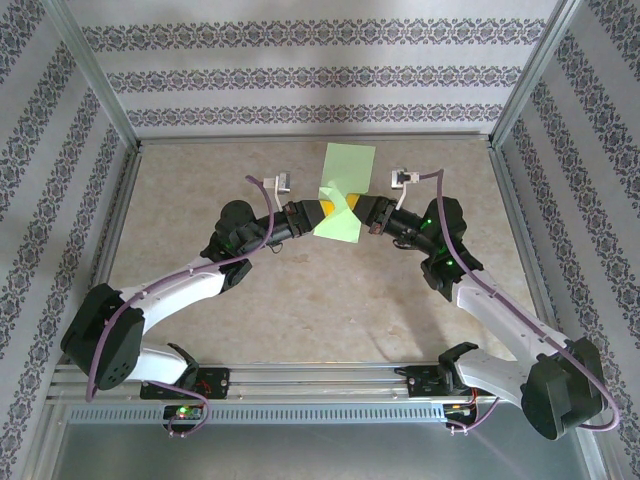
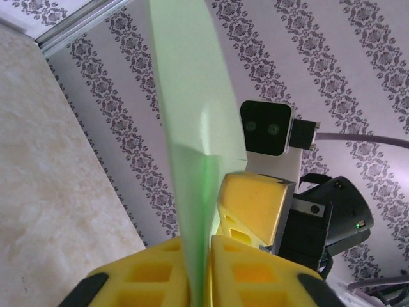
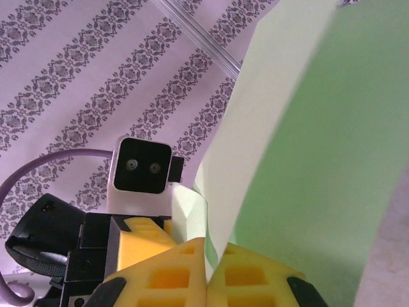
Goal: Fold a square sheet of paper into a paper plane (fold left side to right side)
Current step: Turn over the paper at the center of the table.
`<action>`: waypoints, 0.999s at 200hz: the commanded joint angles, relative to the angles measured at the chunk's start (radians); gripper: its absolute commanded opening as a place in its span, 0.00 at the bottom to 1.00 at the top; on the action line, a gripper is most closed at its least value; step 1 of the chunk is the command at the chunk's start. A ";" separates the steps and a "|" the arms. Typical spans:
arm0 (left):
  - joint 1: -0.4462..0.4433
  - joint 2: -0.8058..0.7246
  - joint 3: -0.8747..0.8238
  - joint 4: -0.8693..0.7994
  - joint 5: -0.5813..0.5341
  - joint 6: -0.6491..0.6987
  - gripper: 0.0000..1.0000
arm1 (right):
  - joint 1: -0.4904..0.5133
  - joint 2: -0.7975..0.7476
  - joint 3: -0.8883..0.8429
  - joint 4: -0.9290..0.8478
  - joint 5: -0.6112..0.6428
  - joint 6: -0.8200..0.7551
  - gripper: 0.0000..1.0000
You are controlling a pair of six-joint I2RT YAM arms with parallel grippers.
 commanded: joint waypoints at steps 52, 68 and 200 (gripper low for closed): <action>-0.006 -0.084 0.051 -0.253 0.005 0.153 0.00 | -0.085 -0.130 -0.053 -0.198 0.059 -0.109 0.46; -0.007 -0.117 0.089 -0.471 -0.021 0.255 0.00 | -0.110 -0.185 -0.052 -0.368 0.147 -0.192 0.53; -0.403 0.396 0.872 -2.152 -1.258 0.603 0.00 | -0.142 -0.252 0.046 -1.074 0.843 -0.496 0.91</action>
